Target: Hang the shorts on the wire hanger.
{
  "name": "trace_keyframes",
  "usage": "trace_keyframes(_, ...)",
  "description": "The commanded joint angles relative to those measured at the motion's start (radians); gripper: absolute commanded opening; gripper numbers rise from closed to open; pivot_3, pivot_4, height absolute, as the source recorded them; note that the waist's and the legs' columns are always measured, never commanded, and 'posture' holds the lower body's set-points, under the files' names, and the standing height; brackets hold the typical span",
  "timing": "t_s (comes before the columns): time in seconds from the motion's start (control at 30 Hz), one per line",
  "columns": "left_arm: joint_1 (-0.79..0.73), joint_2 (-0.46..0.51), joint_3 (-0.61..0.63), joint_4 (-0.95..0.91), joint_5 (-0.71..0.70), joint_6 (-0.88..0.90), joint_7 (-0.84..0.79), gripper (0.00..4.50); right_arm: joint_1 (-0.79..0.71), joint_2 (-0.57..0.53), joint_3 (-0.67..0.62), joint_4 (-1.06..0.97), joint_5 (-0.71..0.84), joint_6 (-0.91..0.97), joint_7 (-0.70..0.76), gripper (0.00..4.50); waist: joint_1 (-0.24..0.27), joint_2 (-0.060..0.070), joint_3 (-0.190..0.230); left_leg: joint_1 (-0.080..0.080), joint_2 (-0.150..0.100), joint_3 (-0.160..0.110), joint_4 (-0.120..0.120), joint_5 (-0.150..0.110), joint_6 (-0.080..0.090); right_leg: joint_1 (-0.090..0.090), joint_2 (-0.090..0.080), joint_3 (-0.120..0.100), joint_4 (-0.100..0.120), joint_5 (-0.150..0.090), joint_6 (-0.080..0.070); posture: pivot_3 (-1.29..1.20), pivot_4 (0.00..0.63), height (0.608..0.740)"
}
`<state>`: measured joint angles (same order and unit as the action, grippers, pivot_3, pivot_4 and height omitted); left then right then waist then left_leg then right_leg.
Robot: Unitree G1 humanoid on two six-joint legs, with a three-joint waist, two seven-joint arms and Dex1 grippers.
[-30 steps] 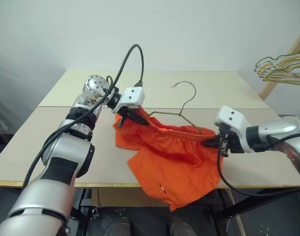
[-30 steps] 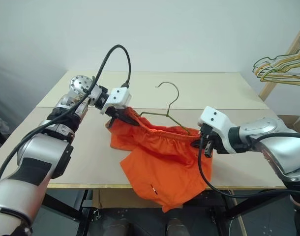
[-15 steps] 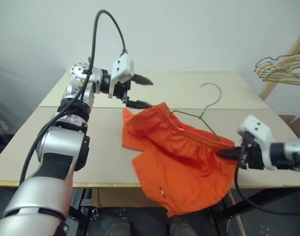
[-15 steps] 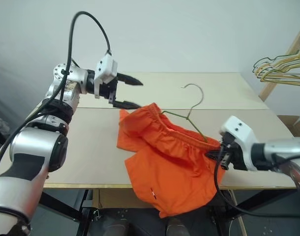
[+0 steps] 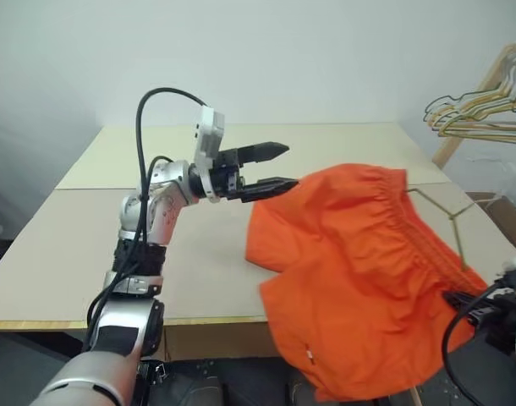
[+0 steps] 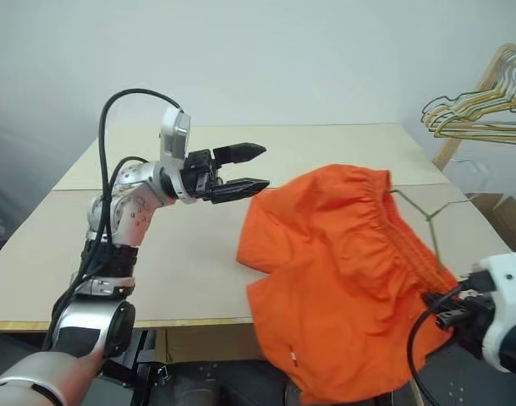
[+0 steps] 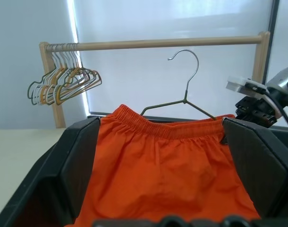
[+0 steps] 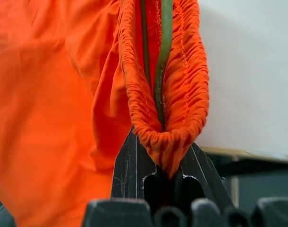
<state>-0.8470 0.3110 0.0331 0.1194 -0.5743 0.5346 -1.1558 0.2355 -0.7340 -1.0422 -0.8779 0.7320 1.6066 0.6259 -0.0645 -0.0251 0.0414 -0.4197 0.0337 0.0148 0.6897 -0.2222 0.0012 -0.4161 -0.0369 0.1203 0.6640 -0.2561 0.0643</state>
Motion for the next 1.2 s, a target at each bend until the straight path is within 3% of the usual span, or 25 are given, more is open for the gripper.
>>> trace_keyframes(0.03,0.011,-0.009,0.033,-0.101,-0.058,0.039,0.075,4.47,0.01,-0.046,-0.102,0.076,0.021,0.008,-0.063,0.01,-0.006,0.001,-0.001,0.002,0.0,0.0,-0.001,0.0,0.0,0.003,0.0,0.0,-0.001,0.0,0.0,-0.13,0.0,0.74)
trace_keyframes(0.2,0.0,-0.027,0.04,-0.121,-0.099,0.08,0.154,4.47,-0.062,-0.116,-0.184,0.319,0.073,0.008,-0.209,0.01,-0.019,0.002,-0.002,0.021,0.0,0.002,-0.01,0.0,0.0,0.02,0.0,0.001,-0.009,-0.003,-0.001,-0.13,0.0,0.74)
trace_keyframes(0.43,0.001,-0.029,0.039,-0.15,-0.122,0.105,0.221,4.47,-0.129,-0.237,-0.288,0.617,0.156,0.008,-0.416,0.01,-0.039,0.006,-0.004,0.026,-0.001,0.002,-0.018,-0.001,-0.001,0.026,-0.001,0.001,-0.018,-0.003,-0.001,-0.12,0.0,0.74)
trace_keyframes(0.57,0.005,-0.026,0.041,-0.157,-0.126,0.104,0.236,4.47,-0.174,-0.317,-0.287,0.75,0.157,0.008,-0.485,0.01,-0.049,0.005,-0.004,0.029,-0.002,0.004,-0.021,-0.001,-0.001,0.028,-0.002,0.003,-0.02,-0.003,0.0,-0.12,0.0,0.74)
trace_keyframes(0.97,0.006,-0.019,0.033,-0.173,-0.142,0.109,0.255,4.47,-0.664,-0.414,-0.199,1.147,-0.063,0.008,-0.775,0.01,-0.078,0.015,-0.01,0.033,-0.002,0.007,-0.028,-0.001,-0.001,0.029,-0.002,0.007,-0.024,-0.004,0.0,-0.1,0.0,0.74)
trace_keyframes(1.2,0.014,-0.007,0.032,-0.183,-0.153,0.119,0.249,4.47,-0.711,-0.365,-0.182,1.111,-0.153,0.008,-0.831,0.01,-0.077,0.015,-0.01,0.032,-0.003,0.007,-0.028,-0.001,-0.001,0.029,-0.003,0.007,-0.026,-0.004,0.001,-0.1,0.0,0.74)
